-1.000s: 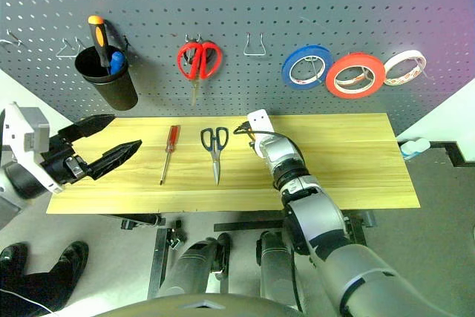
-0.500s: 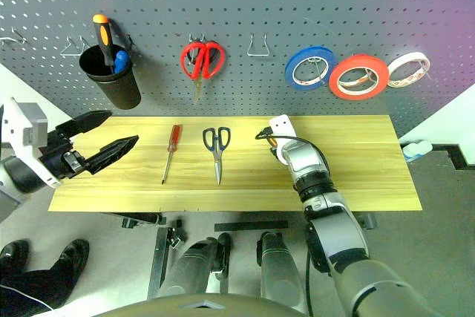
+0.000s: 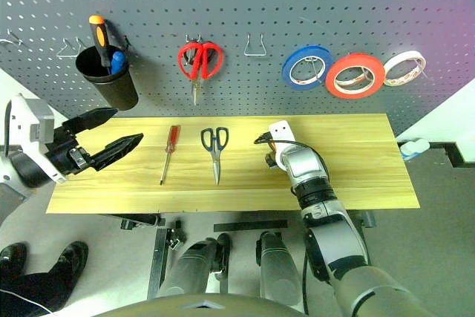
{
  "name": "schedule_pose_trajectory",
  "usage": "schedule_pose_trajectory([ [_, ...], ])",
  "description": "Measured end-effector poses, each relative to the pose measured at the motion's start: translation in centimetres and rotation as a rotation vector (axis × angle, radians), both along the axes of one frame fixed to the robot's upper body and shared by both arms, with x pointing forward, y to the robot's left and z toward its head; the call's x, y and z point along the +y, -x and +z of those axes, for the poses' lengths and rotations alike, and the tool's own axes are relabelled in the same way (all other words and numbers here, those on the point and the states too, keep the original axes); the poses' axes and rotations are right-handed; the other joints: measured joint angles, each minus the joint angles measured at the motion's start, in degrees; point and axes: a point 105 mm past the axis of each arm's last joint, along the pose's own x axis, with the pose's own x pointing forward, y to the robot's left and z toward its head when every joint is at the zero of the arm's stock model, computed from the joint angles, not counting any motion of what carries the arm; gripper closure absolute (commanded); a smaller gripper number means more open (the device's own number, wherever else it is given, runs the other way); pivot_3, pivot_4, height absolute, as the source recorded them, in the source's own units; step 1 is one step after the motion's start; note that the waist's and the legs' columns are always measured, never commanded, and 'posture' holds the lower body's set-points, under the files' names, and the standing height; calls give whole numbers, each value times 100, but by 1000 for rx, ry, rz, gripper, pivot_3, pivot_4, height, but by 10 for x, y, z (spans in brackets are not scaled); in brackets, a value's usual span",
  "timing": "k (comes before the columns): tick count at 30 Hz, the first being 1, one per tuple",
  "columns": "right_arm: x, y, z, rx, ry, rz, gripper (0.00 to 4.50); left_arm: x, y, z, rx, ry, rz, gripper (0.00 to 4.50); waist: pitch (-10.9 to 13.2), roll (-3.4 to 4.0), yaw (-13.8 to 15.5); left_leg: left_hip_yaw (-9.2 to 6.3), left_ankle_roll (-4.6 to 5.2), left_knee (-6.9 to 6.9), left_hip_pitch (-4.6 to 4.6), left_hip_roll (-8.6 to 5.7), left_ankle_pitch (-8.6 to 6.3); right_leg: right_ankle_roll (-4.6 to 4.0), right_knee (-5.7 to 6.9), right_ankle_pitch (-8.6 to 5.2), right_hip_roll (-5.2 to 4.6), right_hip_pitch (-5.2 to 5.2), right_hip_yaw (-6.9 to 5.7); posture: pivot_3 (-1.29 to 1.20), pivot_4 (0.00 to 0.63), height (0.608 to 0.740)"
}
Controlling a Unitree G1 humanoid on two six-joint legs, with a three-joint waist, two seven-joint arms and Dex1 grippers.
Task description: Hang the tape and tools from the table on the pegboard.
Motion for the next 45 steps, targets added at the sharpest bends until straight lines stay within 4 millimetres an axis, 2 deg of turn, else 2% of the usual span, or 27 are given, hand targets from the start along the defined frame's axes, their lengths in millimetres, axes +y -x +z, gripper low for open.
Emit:
schedule_pose_trajectory([
  [11, -1, -16, 4, -15, 6, 20, 31, -1, 1, 0, 4, -1, -1, 0, 0, 0, 19, 0, 0, 1, 0, 0, 0, 0, 0, 0, 0, 1, -1, -43, 253, 740],
  [14, -5, -19, 4, -12, 0, 11, 612, -1, 2, -1, 8, 2, -4, 0, 0, 0, 23, 0, 0, 1, 0, 0, 0, 0, 0, 0, 0, 1, -1, -43, 253, 740],
  [17, -8, -19, 4, -12, 1, 1, 1562, -1, 3, -1, 10, 7, -11, 0, 0, 0, 25, 0, 0, 1, 0, 0, 1, 0, 0, 0, 0, 2, -1, -44, 254, 740],
  [18, -9, -20, 4, -12, 2, 0, 1615, -1, 3, -1, 11, 8, -11, 0, 0, 0, 25, 0, 0, 1, 0, 0, 1, 0, 0, 0, 0, 2, -1, -45, 255, 740],
  [34, -6, -20, 4, -11, -12, 7, 1615, -1, 3, 0, 10, 3, -12, 0, 0, 0, 20, 0, 1, 4, 0, 0, 1, -1, 1, 1, 0, 3, -1, -50, 259, 740],
  [45, 4, -12, 10, 66, -205, 98, 1616, -2, 2, -1, 12, 6, -14, 0, 1, 2, 15, 0, 2, 4, -1, 0, 0, -1, 1, 1, 0, 1, -1, -73, 260, 740],
])
